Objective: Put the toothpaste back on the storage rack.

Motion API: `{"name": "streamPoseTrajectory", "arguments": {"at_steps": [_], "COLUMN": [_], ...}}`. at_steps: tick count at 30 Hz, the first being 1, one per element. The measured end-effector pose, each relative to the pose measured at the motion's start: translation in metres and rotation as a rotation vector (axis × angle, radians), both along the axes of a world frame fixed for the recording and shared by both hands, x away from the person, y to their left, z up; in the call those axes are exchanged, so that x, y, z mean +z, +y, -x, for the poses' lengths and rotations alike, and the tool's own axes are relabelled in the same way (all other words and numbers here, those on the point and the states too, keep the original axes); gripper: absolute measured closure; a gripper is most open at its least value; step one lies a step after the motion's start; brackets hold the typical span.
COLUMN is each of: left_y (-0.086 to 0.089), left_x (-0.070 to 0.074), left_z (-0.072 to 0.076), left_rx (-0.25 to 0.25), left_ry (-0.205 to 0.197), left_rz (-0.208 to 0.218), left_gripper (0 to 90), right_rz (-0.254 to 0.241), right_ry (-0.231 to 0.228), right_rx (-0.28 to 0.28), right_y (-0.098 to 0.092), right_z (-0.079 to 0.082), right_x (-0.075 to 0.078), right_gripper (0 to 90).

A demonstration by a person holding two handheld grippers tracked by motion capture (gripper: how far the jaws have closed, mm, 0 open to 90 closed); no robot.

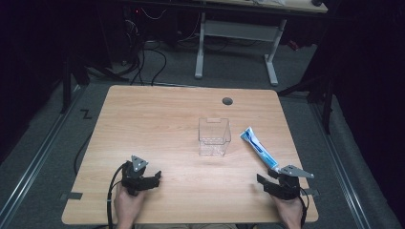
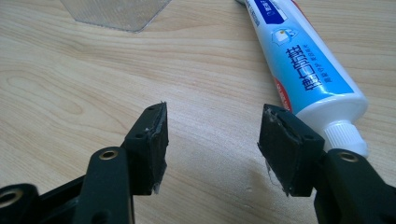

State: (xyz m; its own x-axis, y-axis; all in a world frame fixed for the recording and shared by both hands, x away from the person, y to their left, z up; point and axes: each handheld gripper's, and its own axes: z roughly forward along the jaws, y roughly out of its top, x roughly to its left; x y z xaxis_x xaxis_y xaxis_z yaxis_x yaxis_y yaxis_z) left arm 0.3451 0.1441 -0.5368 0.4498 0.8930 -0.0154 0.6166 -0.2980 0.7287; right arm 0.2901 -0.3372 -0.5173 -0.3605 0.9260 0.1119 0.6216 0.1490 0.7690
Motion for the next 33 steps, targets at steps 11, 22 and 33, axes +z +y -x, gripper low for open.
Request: {"name": "streamPoseTrajectory", "arguments": {"at_steps": [11,22,33], "left_y": [0.000,0.000,0.000], "left_x": [0.000,0.000,0.000], "left_z": [0.000,0.000,0.000], "left_rx": [0.000,0.000,0.000], "left_ry": [0.000,0.000,0.000], "left_rz": [0.000,0.001,0.001], "left_gripper": [15.0,15.0,15.0], "right_rz": [-0.007,-0.038,-0.026], "right_ry": [-0.041,-0.096,-0.097], "right_rx": [0.004,0.004,0.011], "right_y": [-0.008,-0.008,-0.004], "right_z": [0.002,-0.010,-0.028], "right_x": [0.011,0.027,0.042], "right_gripper": [43.6,41.2,39.3]}}
